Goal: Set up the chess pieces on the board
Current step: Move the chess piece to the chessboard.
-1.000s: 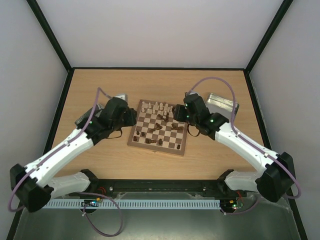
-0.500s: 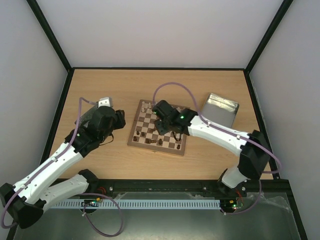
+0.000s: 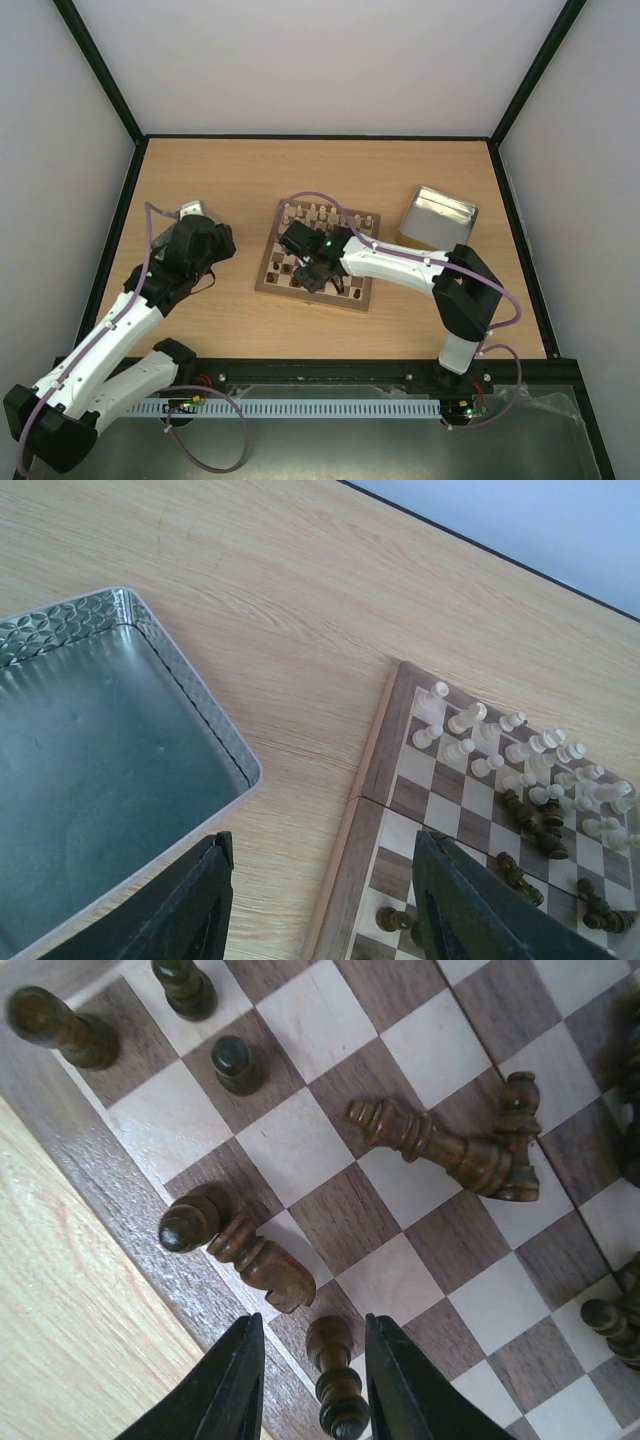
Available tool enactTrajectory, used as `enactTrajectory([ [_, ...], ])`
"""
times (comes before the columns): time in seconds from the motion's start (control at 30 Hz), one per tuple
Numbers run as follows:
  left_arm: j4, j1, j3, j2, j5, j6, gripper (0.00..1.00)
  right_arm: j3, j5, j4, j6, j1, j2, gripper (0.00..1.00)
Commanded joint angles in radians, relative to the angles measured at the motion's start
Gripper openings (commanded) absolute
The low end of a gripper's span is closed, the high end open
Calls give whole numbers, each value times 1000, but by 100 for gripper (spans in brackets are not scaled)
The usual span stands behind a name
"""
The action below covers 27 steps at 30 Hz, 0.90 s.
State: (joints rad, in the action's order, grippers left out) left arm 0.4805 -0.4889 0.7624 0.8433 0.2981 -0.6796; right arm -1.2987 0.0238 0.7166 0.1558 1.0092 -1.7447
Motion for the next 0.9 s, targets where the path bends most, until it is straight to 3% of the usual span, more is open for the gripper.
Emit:
enactTrajectory([
  [0.0,-29,26,-11,0,-51,18,52,-27,10,39,-43,-1,-38,25],
  [0.87,-55,67,-43,21,-123,35,52,-69,44,39,-106,0,-138,28],
])
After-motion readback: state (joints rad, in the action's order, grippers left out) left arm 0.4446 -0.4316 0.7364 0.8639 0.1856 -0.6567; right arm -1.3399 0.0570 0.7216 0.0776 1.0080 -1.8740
